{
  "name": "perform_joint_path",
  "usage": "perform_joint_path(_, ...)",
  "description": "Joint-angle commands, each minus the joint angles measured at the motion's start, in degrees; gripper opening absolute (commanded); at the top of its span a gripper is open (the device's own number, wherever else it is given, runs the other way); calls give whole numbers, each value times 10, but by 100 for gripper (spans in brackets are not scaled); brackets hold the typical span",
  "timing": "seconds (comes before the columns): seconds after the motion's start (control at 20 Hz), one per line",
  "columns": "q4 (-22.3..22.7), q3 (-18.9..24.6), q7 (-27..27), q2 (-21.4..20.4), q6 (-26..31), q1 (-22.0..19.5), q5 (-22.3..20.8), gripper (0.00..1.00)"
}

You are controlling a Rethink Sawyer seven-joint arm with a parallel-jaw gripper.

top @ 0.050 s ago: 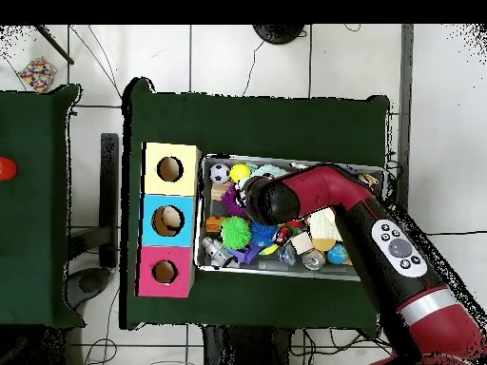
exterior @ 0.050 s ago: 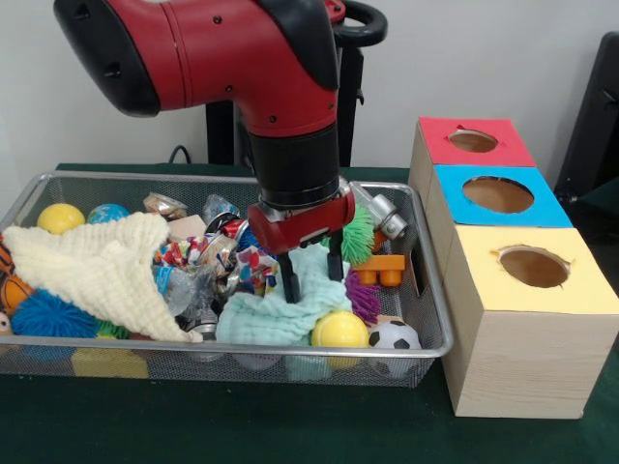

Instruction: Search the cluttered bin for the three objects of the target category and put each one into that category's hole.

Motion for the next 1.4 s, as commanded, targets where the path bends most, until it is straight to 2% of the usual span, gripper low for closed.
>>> perform_joint_path(0.05, -60, -5, -203, 20, 94, -2, -8, 100)
perform_joint_path(0.35, -45, -33, -170, 16, 125, 0, -1, 100)
perform_joint_path(0.6, -39, -32, -166, 18, 142, -3, 2, 100)
perform_joint_path(1.4, -31, -28, -160, 17, 128, -8, -8, 100)
